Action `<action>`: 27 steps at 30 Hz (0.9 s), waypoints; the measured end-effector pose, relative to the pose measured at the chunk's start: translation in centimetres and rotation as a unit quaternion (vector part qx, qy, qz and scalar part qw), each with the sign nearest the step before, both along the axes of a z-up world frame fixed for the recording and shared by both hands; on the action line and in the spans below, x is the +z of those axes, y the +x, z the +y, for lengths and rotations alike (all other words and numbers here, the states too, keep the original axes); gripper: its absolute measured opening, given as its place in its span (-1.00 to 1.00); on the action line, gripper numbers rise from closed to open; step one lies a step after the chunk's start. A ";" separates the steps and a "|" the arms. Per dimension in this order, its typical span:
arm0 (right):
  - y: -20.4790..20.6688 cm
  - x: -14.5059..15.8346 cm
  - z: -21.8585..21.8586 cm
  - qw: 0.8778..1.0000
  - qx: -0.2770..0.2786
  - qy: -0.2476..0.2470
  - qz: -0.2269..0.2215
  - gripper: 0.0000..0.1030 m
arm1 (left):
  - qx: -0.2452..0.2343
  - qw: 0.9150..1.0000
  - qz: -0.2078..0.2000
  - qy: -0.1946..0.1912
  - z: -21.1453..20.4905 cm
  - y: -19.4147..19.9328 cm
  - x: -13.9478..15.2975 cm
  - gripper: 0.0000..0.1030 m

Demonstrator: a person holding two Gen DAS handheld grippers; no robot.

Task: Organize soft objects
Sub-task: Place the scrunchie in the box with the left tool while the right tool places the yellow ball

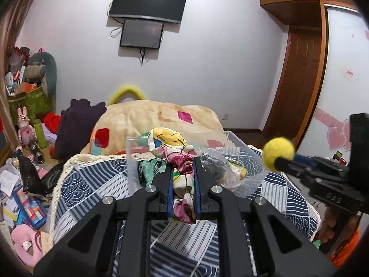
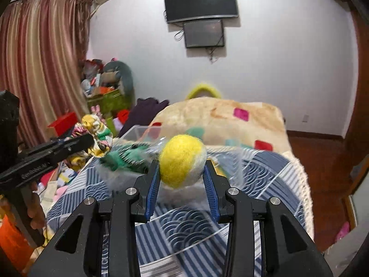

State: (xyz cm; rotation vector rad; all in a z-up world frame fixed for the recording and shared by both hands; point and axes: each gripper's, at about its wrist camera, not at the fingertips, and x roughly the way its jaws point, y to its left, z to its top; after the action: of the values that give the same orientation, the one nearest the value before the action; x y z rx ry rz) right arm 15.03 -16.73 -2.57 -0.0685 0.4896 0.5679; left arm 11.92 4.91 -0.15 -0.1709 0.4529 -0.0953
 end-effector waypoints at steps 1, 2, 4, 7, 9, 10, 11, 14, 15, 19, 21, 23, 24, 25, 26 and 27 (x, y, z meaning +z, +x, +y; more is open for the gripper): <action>0.3 0.2 -0.1 1.000 -0.006 -0.001 -0.004 -0.34 | -0.002 1.000 0.005 0.001 -0.2 0.7 -0.2 -0.73; 0.6 0.3 -0.2 1.000 -0.010 -0.001 -0.007 -0.34 | -0.002 1.000 0.010 0.004 -0.4 1.4 -0.5 -0.73; 1.4 0.4 -0.1 1.000 -0.017 -0.002 -0.008 -0.34 | -0.003 1.000 0.020 0.006 -0.7 2.6 -1.1 -0.73; 2.5 0.3 -0.3 1.000 -0.028 -0.012 -0.007 -0.34 | -0.009 0.999 0.042 -0.002 -1.0 4.2 -2.2 -0.73; 3.1 -0.2 0.1 0.999 -0.028 -0.017 -0.001 -0.34 | -0.015 0.998 0.056 -0.006 -1.2 5.0 -3.1 -0.73; 3.2 -0.5 0.1 0.999 -0.029 -0.019 0.001 -0.34 | -0.016 0.998 0.062 -0.007 -1.3 5.4 -3.6 -0.73; 3.5 -0.7 0.2 0.999 -0.029 -0.022 0.004 -0.34 | -0.020 0.997 0.068 -0.008 -1.4 5.7 -3.9 -0.73; 4.2 -1.5 0.5 0.999 -0.035 -0.033 0.014 -0.34 | -0.023 0.997 0.072 -0.008 -1.5 6.3 -4.3 -0.73; 4.4 -1.8 0.6 0.999 -0.035 -0.037 0.018 -0.34 | -0.025 0.997 0.072 -0.008 -1.5 6.4 -4.4 -0.73; 4.8 -2.6 0.9 0.997 -0.038 -0.053 0.028 -0.32 | -0.022 0.997 0.076 -0.005 -1.7 6.8 -4.7 -0.71; 4.7 -2.9 1.0 0.997 -0.043 -0.063 0.027 -0.30 | -0.021 0.997 0.080 -0.006 -1.8 6.8 -4.7 -0.64; 4.6 -3.0 1.1 0.996 -0.046 -0.071 0.025 -0.29 | -0.019 0.996 0.083 -0.002 -2.0 6.8 -4.7 -0.50; 4.5 -3.0 1.1 0.996 -0.045 -0.073 0.027 -0.28 | -0.019 0.996 0.084 0.000 -2.0 6.8 -4.6 -0.47; 4.5 -2.9 1.1 0.996 -0.044 -0.074 0.027 -0.22 | -0.019 0.996 0.086 0.003 -2.2 6.7 -4.6 -0.41; 4.3 -2.9 1.0 0.996 -0.044 -0.076 0.027 -0.14 | -0.019 0.996 0.087 0.006 -2.3 6.6 -4.5 -0.34; 4.2 -2.7 0.9 0.996 -0.044 -0.075 0.025 0.04 | -0.018 0.996 0.087 0.011 -2.4 6.4 -4.4 -0.29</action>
State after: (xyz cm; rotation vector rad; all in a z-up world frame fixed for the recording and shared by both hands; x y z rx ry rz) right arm 19.19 -15.86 -5.31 -0.1760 0.5807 0.4468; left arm 18.30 2.49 -4.55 -0.1505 0.6307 -0.1108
